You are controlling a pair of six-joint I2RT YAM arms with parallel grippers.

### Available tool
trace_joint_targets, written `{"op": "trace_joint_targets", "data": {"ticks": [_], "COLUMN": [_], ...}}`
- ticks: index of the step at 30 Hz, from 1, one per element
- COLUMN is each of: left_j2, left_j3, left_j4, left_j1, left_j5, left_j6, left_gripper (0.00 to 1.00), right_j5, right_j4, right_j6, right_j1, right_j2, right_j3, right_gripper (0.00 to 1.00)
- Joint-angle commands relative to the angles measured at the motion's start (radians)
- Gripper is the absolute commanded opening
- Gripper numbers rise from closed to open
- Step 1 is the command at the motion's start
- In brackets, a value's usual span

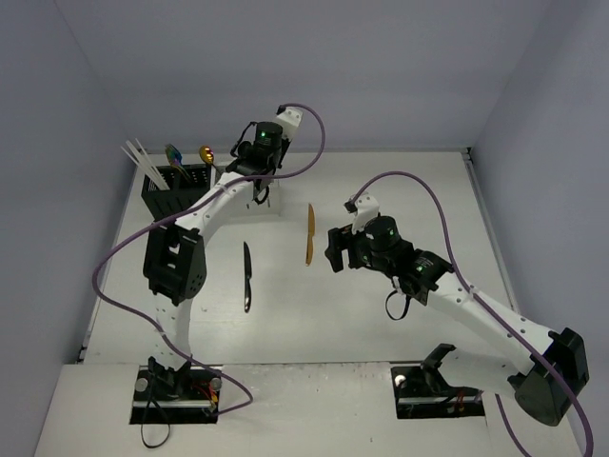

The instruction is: Sort the eating utensils into containers

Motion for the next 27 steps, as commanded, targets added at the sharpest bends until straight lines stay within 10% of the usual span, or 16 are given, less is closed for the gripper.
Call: {"op": "trace_joint_targets", "data": {"ticks": [1, 12, 27], "left_j2": [-0.043, -0.172, -0.633], "left_j3": [0.067, -0.023, -0.397], "left_j4": [0.054, -0.05, -0.642], "left_j1": [0.007, -0.005, -0.029], "left_j5": [-0.023, -0.058, 0.069], "left_j6": [-0.006, -0.108, -0.577], "left_gripper": [0.03, 0.55, 0.59], "right_j5": [0.001, -0.033, -0.013], "right_j4": [0.049, 0.048, 0.037], "right_j6": [0.01, 0.026, 0.053], "right_j1": [-0.022, -0.032, -0.036], "right_j2": [-0.029, -0.03, -0.045], "right_j3": [-0.009, -0.016, -0.038], "right_gripper": [0.76, 0.76, 0.76]}}
